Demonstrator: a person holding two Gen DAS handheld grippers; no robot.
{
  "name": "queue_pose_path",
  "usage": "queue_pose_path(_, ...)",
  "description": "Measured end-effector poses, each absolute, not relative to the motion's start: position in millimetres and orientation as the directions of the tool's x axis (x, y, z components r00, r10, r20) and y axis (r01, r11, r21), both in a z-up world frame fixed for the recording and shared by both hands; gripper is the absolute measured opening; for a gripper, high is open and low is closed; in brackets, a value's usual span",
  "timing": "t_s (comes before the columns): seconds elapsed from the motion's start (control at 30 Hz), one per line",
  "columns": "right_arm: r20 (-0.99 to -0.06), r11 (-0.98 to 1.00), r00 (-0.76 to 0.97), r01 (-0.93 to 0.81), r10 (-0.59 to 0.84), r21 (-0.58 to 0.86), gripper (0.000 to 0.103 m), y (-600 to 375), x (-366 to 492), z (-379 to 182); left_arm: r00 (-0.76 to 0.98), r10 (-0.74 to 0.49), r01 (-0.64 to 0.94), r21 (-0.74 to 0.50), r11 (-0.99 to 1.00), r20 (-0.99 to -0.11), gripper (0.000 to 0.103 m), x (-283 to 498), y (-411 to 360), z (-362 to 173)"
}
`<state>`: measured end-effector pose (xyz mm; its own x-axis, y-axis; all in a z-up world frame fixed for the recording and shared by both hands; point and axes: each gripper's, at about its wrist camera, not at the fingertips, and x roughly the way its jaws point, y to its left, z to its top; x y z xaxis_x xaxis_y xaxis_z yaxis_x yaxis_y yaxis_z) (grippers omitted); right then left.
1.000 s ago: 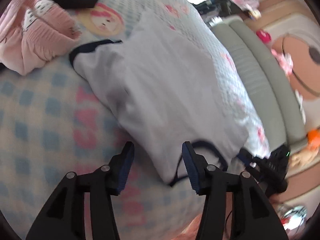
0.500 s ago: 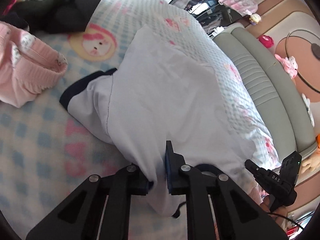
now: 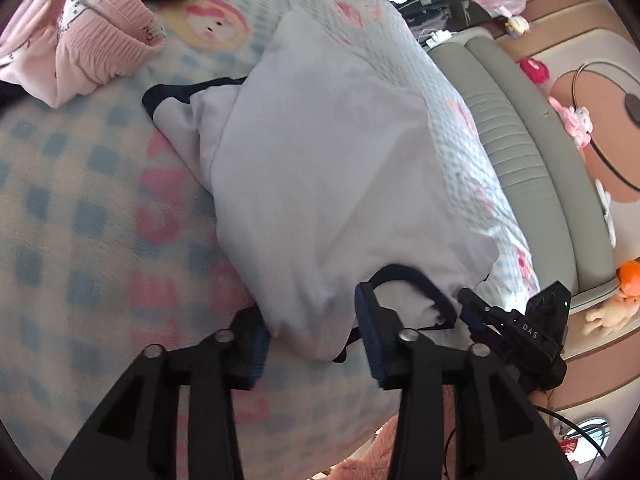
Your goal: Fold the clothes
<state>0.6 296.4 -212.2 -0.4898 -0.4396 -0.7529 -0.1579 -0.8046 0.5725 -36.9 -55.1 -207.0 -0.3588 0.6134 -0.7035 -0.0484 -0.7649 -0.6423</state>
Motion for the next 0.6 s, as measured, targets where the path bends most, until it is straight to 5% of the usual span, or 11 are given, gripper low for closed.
queue_pose_path(0.6, -0.779, -0.879, -0.553, -0.160, -0.297, 0.449, 0.046, 286, -6, -188, -0.399, 0.542, 0.032, -0.602, -0.798, -0.740, 0.048, -51, -31, -207)
